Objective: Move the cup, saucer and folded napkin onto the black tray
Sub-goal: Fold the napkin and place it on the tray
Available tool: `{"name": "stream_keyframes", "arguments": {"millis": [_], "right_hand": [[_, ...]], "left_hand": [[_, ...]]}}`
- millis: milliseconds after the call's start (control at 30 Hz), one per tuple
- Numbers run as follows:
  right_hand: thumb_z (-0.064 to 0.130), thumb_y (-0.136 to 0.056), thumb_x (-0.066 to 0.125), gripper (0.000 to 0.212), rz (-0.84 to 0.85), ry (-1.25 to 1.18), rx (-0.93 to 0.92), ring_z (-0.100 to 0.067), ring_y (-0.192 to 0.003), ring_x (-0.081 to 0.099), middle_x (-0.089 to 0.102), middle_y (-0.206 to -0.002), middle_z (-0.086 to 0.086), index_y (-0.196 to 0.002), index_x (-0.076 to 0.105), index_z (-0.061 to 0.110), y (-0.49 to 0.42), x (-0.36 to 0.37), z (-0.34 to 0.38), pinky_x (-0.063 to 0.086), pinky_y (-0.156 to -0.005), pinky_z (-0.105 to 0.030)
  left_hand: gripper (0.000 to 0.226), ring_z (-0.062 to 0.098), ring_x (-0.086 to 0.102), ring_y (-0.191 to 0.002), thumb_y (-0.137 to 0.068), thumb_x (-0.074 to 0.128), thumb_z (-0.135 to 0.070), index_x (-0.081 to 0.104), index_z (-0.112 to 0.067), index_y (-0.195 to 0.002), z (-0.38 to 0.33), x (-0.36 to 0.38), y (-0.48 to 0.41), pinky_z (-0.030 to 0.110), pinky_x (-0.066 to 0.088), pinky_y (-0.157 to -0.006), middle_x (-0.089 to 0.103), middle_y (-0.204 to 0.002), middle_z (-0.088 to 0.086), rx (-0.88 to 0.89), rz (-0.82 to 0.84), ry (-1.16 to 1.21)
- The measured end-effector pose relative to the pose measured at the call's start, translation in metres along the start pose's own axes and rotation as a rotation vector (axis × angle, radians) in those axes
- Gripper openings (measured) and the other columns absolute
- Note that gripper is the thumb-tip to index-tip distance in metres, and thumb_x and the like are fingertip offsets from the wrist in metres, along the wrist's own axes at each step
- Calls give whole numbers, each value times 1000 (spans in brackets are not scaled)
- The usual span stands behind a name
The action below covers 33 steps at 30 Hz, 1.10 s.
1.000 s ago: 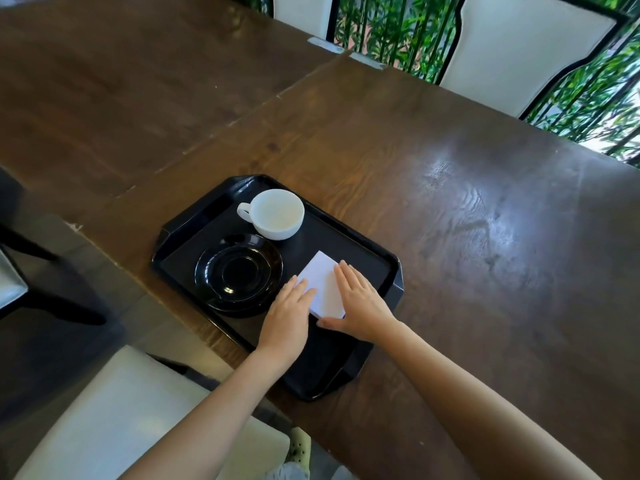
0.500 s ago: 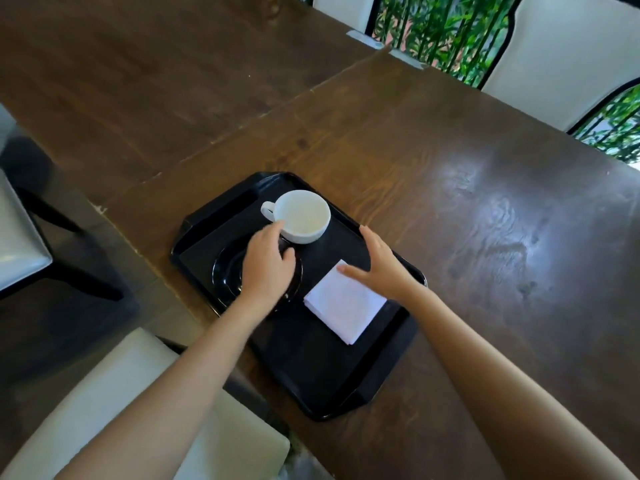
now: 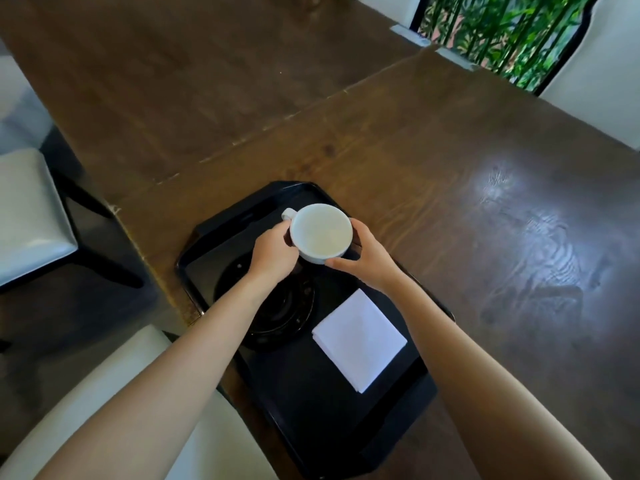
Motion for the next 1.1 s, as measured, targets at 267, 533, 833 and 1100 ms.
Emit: {"name": "stream_keyframes", "arguments": {"millis": [267,533,833,1100], "right_hand": [[32,-69,81,86,-190,-2,-88,-10,-129,35,37,-140,3,-139,31,26,5,-4,-3,41,-105,-34],[33,-70,80,87,-172,19,-89,-8,-128,34,36,-142,2,-140,29,26,-3,-8,-6,40,-104,-32],[33,-72,79,95,-135,37,-28,-15,-137,29,28,-151,-2,-146,20,21,1,-9,-1,36,-111,-42],[45,-82,64,49,-268,415,-128,-18,-119,45,59,-124,3,-125,55,23,59,6,7,34,-98,-35]], "left_hand": [[33,18,60,-100,-85,54,-9,63,-25,-113,-10,5,-22,38,50,-86,68,-107,-1,30,72,29],[32,15,60,-100,-85,57,-10,64,-26,-112,-10,8,-29,35,50,-87,68,-103,-4,33,70,54],[56,18,54,-118,-82,58,3,47,-15,-134,-3,-4,-32,26,42,-92,59,-128,3,-46,108,150],[29,5,62,-93,-86,63,-19,63,-29,-113,74,-99,4,27,46,-87,67,-98,-12,-157,138,-104]]}}
Point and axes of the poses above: each hand's wrist, its own y-axis away from the middle knuckle, its own x-axis out of the palm, z = x × y, the point moved 6 cm from there along -y, towards the middle knuckle
